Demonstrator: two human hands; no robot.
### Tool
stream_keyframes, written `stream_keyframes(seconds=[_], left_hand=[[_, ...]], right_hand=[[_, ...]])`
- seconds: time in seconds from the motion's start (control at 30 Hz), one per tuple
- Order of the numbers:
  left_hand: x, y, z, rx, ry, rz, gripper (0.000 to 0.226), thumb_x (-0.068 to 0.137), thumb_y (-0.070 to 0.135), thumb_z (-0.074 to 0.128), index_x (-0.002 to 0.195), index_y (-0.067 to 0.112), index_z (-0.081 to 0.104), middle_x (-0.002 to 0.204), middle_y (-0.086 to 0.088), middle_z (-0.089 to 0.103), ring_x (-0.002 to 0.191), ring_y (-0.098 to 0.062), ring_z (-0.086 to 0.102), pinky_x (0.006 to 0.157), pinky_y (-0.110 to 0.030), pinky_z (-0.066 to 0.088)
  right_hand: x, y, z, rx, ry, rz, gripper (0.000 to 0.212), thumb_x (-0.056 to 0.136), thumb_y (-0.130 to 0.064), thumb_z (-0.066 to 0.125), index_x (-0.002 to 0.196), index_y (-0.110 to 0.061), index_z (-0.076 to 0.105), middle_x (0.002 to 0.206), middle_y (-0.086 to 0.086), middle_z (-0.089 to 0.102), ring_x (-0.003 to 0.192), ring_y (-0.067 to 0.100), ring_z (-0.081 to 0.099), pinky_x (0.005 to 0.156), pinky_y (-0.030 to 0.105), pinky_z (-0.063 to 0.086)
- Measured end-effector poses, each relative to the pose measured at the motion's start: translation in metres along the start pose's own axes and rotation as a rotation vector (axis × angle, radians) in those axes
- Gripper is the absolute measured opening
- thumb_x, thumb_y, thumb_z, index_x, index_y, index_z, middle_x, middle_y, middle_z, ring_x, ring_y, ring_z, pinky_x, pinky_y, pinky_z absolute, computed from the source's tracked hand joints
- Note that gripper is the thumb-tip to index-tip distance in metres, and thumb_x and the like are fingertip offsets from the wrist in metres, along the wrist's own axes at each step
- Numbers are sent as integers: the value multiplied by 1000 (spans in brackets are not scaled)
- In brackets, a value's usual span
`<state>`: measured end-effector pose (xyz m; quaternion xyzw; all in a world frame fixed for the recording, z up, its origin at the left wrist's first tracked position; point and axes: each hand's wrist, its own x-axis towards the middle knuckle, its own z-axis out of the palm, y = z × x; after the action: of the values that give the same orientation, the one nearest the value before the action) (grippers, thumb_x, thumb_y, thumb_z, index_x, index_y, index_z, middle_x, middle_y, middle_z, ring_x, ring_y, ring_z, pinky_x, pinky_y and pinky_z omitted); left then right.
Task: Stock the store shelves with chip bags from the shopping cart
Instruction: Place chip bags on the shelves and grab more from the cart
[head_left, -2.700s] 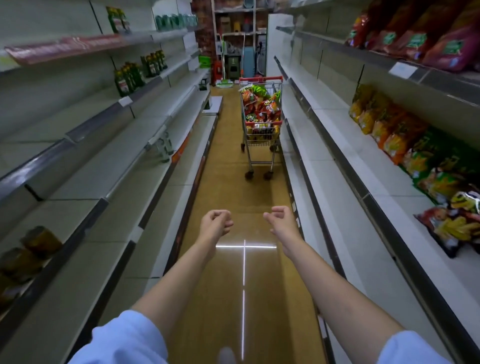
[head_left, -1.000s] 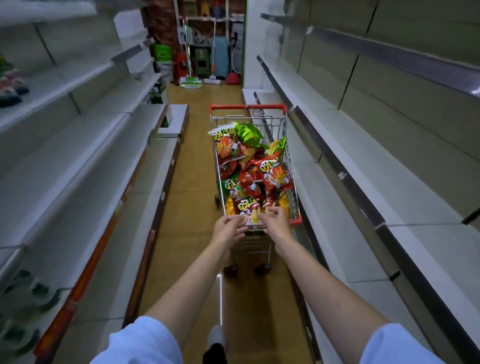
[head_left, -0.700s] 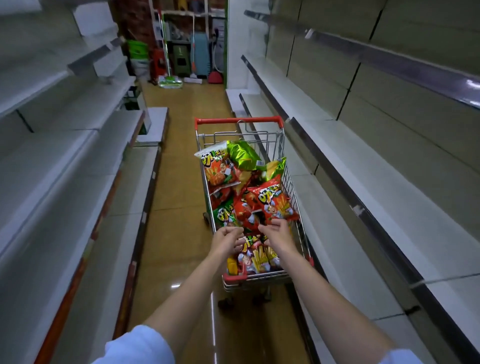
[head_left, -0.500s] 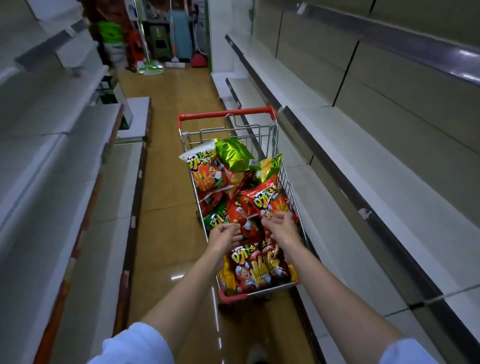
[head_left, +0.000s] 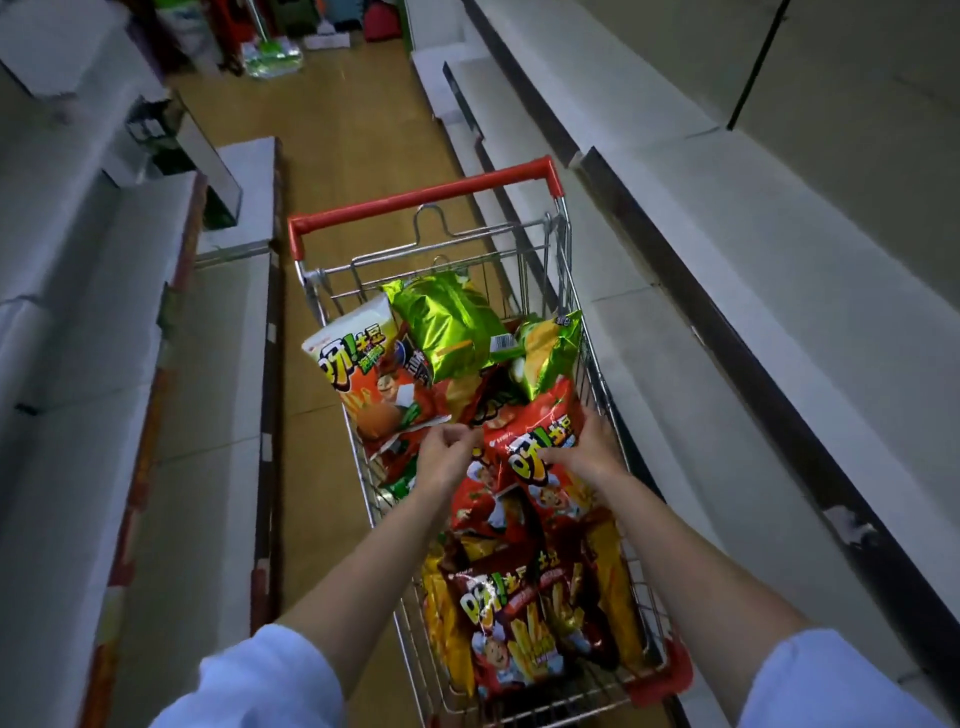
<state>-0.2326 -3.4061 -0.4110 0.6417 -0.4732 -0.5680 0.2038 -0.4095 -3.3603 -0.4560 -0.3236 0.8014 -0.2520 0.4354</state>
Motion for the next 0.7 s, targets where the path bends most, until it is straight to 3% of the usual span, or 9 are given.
stream_keyframes(seconds=[0.1,0.23,0.33,0.4,0.43,0.5,0.57,0.63,0.7], left_hand=[[32,19,4,76,117,41,50,89,33,65,126,6,44,127,-13,49,111,-25,50,95,-36,44],[65,49,2,96,246,44,83,85,45,66,143,3,24,146,-21,30,132,-37,36,110,-46,34],[88,67,-5,11,214,-66,100,84,52,63,150,3,6,156,-20,19,141,-38,25,113,-50,28],[101,71,-9,-60,144,-131,103,82,55,65,152,4,9,157,-18,19,142,-37,24,113,-53,27],[105,73,-9,-98,110,-151,101,80,55,67,151,5,14,156,-17,23,141,-37,26,112,-54,29],[110,75,-9,-168,72,-193,93,80,50,70,149,5,24,152,-15,32,133,-35,38,104,-52,40],[112,77,-9,-234,64,-211,74,85,35,70,142,1,35,136,-16,49,105,-29,56,77,-41,54],[112,79,-8,-284,32,-215,56,86,21,70,131,-3,47,103,-12,61,77,-22,59,53,-31,51],[110,81,-10,-277,4,-203,48,84,13,71,124,-4,53,84,-7,60,67,-19,58,42,-23,47]], right_hand=[[25,10,1,-97,-110,36,116,76,-29,81,154,-13,-4,162,12,-3,149,29,-2,119,42,7],[40,17,3,-62,-190,87,125,65,-32,88,154,-15,2,159,12,18,146,32,18,117,48,22],[52,25,0,-88,-244,78,137,42,-57,90,151,-12,20,155,10,30,142,29,29,113,48,32],[55,25,-9,-12,-266,67,145,21,-76,83,145,-19,33,147,5,43,135,25,41,109,46,39],[52,22,-17,63,-267,58,136,23,-74,84,140,-22,39,141,1,49,129,22,47,107,44,42],[35,2,-37,222,-257,57,97,47,-54,90,129,-26,47,127,-5,58,118,18,55,104,42,44],[24,-11,-51,401,-310,35,73,59,-41,88,122,-27,54,117,-1,68,107,21,65,100,45,48],[18,-24,-62,542,-329,23,67,63,-35,86,122,-21,58,108,6,73,99,25,69,95,45,52],[13,-40,-66,660,-296,31,71,62,-36,84,125,-15,58,107,9,73,96,27,70,91,44,54]])
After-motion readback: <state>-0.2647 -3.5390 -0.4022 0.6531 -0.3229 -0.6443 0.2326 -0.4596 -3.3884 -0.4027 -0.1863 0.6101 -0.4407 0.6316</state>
